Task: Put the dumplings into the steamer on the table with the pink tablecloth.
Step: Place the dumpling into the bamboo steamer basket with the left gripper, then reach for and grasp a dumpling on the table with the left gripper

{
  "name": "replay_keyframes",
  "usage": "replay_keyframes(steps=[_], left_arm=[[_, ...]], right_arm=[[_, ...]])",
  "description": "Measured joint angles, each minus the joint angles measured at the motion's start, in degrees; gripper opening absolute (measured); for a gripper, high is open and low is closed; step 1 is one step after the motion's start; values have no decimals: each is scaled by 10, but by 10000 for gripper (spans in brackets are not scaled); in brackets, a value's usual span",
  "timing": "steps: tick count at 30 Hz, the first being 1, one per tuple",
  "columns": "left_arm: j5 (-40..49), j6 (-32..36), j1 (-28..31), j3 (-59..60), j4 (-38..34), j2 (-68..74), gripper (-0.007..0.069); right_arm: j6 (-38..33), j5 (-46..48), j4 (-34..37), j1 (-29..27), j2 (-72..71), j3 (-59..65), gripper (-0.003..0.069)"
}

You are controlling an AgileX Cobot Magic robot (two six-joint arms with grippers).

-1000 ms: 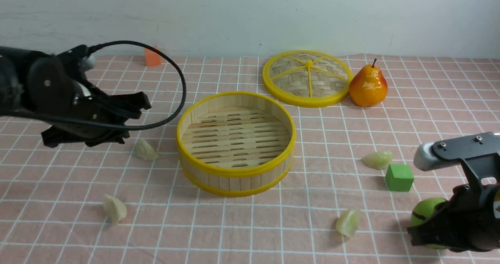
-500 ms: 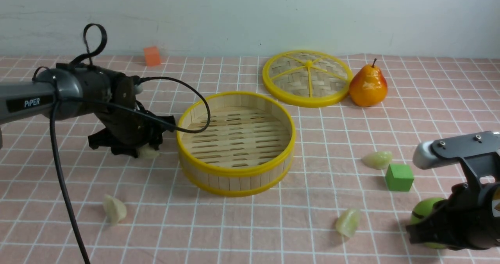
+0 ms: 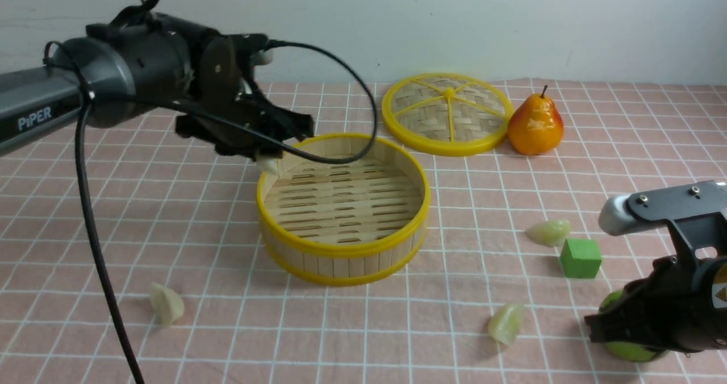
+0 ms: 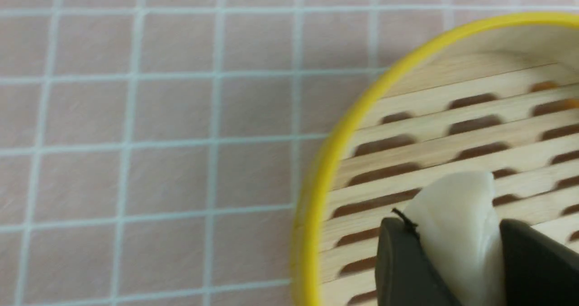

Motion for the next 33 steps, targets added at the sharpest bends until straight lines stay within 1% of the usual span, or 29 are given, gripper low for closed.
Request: replay_keyframes(steps=[4, 8, 10, 12, 13, 15, 16, 17, 20, 23, 25, 26, 27, 28, 29, 32, 33], left_arm=[[-69, 2, -21, -1, 13, 47, 246], [-94, 2, -21, -1, 21, 93, 247], [-95, 2, -21, 2, 21, 100, 274], [-91, 3, -21, 2, 22, 95, 344], [-82, 3, -21, 1, 22, 87, 380], [-37, 3, -21, -7, 25, 61, 439], [-24, 3, -21, -8, 26, 53, 443], [35, 3, -22, -15, 35, 18, 465], [150, -22, -22, -14, 51, -67, 468], [199, -50, -22, 41, 64, -143, 457], [185, -83, -22, 125, 72, -193, 449], [163, -110, -22, 164, 78, -214, 447], [157, -117, -22, 175, 83, -217, 447], [112, -163, -22, 246, 103, -237, 447], [70, -231, -22, 304, 140, -247, 447], [-7, -394, -22, 411, 236, -251, 447], [-19, -432, -22, 429, 259, -248, 447]], right_arm=[[0, 0, 1, 0, 0, 0, 0], [0, 0, 2, 0, 0, 0, 2], [0, 0, 2, 0, 0, 0, 2], [0, 0, 2, 0, 0, 0, 3], [0, 0, 2, 0, 0, 0, 3], [0, 0, 2, 0, 0, 0, 5], [0, 0, 2, 0, 0, 0, 6], [-3, 0, 2, 0, 0, 0, 8], [-4, 0, 2, 0, 0, 0, 8], [-4, 0, 5, 0, 0, 0, 10], [-4, 0, 8, 0, 0, 0, 11], [-4, 0, 13, 0, 0, 0, 10], [-4, 0, 15, 0, 0, 0, 10], [-4, 0, 23, 0, 0, 0, 10], [-4, 0, 30, 0, 0, 0, 10], [-4, 0, 38, 0, 0, 0, 13], [-4, 0, 39, 0, 0, 0, 13]])
